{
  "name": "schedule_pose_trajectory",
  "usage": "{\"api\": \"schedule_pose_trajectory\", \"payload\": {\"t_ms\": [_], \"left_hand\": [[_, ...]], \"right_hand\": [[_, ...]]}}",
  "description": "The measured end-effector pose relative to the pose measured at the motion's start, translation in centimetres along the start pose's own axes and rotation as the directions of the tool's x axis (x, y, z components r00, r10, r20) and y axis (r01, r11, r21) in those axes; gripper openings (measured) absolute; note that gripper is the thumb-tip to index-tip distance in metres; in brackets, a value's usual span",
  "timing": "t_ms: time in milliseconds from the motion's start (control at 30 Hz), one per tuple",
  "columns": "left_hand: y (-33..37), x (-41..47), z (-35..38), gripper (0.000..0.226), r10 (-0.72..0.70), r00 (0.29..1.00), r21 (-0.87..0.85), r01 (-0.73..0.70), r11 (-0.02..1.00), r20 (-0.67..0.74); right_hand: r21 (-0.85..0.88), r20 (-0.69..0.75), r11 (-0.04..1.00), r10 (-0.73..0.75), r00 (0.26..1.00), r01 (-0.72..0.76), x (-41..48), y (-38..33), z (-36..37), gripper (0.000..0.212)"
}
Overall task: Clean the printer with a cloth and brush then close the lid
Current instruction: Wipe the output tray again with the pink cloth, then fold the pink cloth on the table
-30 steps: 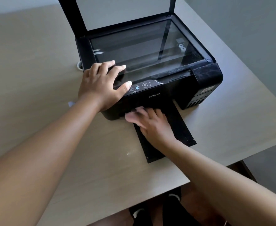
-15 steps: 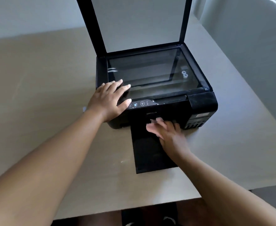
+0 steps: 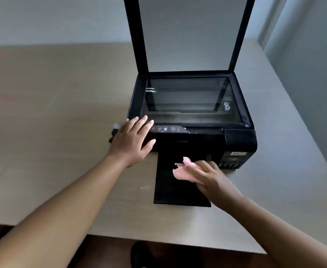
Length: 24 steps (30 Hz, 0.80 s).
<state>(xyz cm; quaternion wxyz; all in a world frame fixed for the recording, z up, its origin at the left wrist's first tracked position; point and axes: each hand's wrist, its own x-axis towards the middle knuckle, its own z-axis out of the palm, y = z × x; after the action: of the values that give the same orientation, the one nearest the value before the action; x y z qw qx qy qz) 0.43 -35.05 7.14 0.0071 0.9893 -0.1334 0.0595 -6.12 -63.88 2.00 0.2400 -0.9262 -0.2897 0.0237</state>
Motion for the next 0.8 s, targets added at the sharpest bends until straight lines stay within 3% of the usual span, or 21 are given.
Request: {"api": "schedule_pose_trajectory", "payload": {"t_ms": [133, 267, 433, 533, 667, 800], "left_hand": [[-1.0, -4.1, 0.4, 0.060, -0.050, 0.993, -0.024, 0.048, 0.999, -0.107], [-3.7, -8.3, 0.9, 0.062, -0.178, 0.983, -0.078, 0.175, 0.982, -0.043], [-9.8, -13.6, 2.0, 0.071, -0.293, 0.952, -0.156, 0.303, 0.940, 0.086], [-13.5, -15.6, 2.4, 0.070, -0.351, 0.933, -0.232, 0.360, 0.904, 0.079], [-19.1, -16.6, 2.1, 0.064, -0.405, 0.914, -0.390, 0.372, 0.842, -0.001], [-24.7, -15.7, 2.2, 0.056, -0.445, 0.881, -0.518, 0.460, 0.721, 0.163]], "right_hand": [[0.252, -0.026, 0.968, 0.001, 1.000, 0.005, 3.1, -2.5, 1.0, 0.056], [0.526, 0.045, 0.842, 0.118, 0.992, -0.124, 6.8, -6.6, 1.9, 0.029], [0.506, 0.189, 0.844, 0.094, 0.978, -0.179, 12.2, -11.7, 4.9, 0.017], [0.499, 0.241, 0.849, 0.057, 0.969, -0.174, 16.6, -15.9, 6.8, 0.035], [0.586, 0.220, 0.784, 0.089, 0.971, -0.205, 22.1, -21.2, 8.9, 0.013], [0.592, 0.247, 0.776, 0.084, 0.965, -0.219, 26.4, -23.9, 9.6, 0.011]]}}
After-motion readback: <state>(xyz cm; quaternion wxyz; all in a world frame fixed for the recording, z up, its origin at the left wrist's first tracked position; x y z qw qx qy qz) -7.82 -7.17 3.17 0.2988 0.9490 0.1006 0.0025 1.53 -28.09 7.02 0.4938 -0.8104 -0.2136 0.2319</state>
